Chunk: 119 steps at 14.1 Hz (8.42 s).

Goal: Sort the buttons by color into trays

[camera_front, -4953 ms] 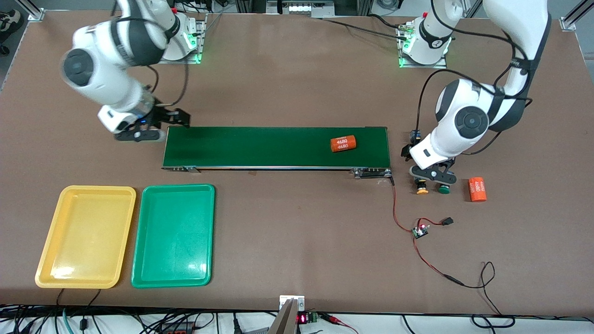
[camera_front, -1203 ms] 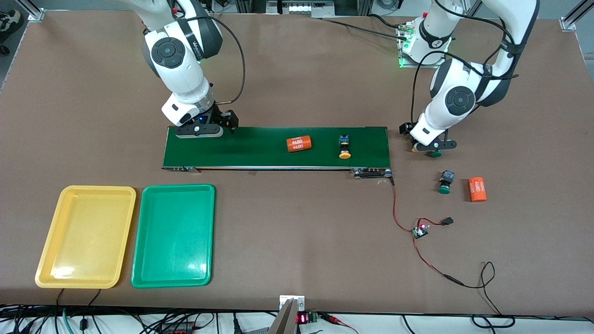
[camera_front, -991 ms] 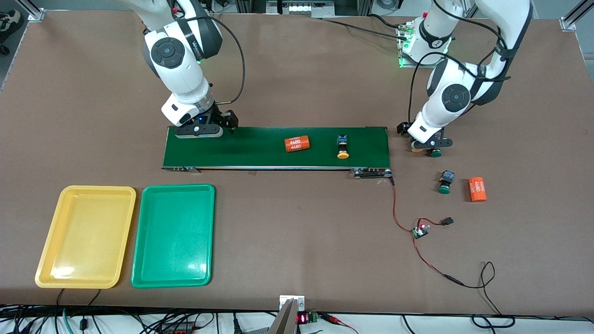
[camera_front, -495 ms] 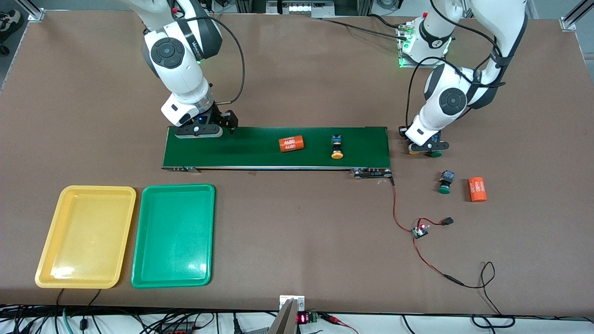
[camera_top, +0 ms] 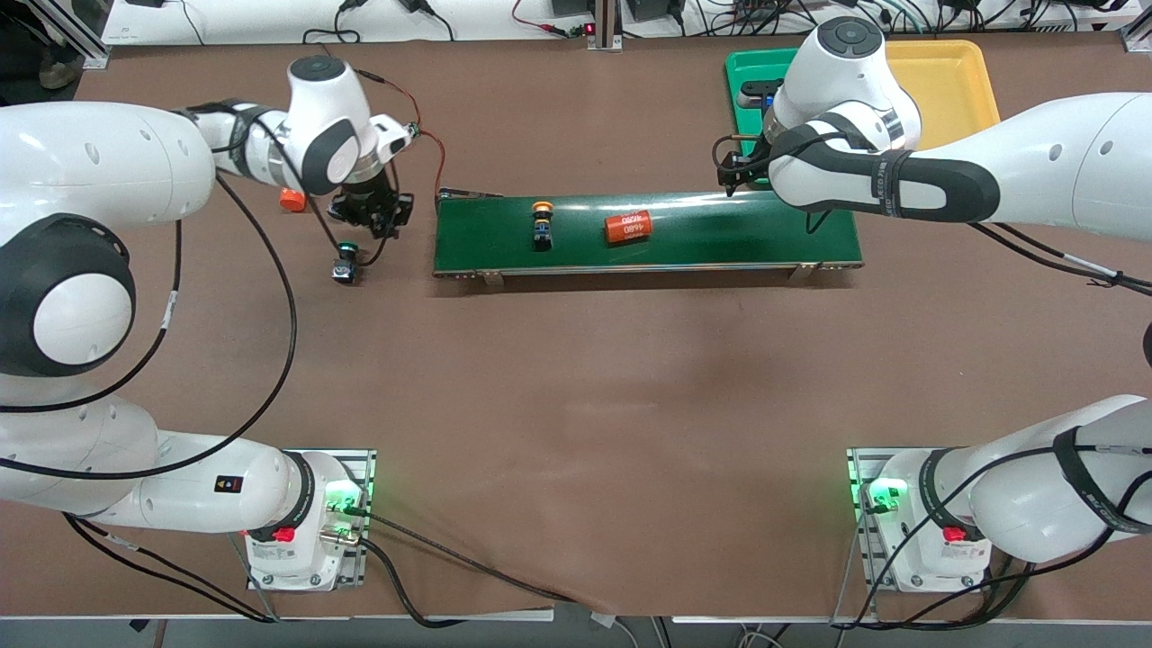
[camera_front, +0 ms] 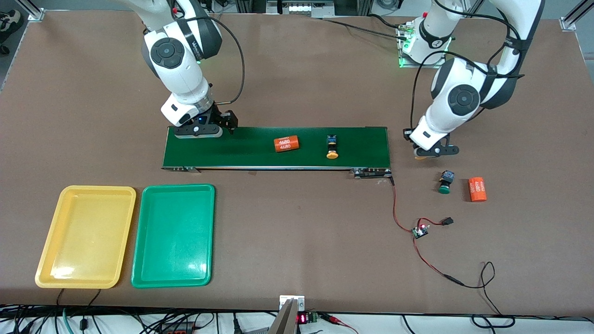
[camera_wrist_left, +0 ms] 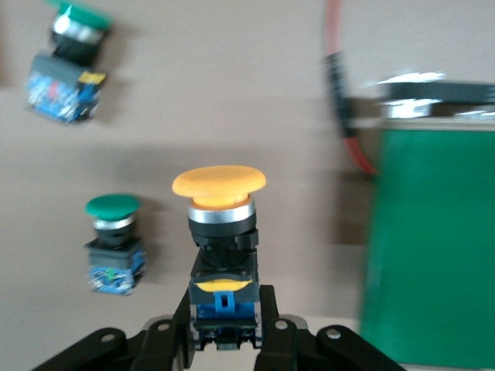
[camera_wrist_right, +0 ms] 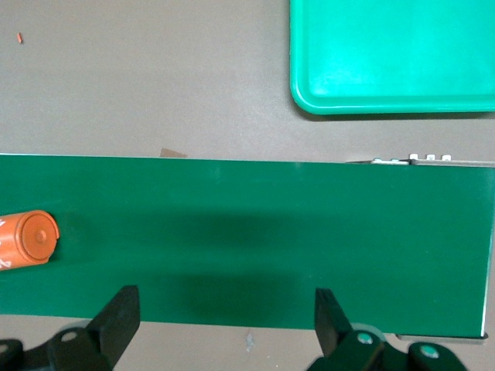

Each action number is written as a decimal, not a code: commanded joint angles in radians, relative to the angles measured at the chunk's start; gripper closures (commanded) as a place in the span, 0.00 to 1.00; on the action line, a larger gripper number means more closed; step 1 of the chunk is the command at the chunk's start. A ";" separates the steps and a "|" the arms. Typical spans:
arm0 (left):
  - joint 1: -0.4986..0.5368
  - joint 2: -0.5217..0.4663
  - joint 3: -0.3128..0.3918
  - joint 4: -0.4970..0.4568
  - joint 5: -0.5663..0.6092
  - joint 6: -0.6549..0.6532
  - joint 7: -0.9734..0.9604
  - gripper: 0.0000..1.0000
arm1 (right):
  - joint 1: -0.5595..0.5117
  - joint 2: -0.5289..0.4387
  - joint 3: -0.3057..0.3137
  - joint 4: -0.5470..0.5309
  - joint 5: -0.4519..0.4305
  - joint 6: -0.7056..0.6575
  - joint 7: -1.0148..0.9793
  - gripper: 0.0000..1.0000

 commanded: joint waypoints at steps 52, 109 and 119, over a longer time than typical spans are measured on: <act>0.013 0.287 0.107 0.424 -0.179 -0.198 0.505 0.83 | 0.179 0.302 0.011 0.314 -0.004 0.017 0.299 0.00; 0.085 0.305 0.006 0.533 -0.007 -0.356 0.606 0.80 | -0.657 0.591 -0.095 0.549 -0.024 0.168 -1.025 0.29; 0.022 0.328 -0.177 0.415 -0.006 -0.198 1.236 0.87 | -0.631 0.399 -0.018 0.458 0.045 -0.101 -0.912 0.00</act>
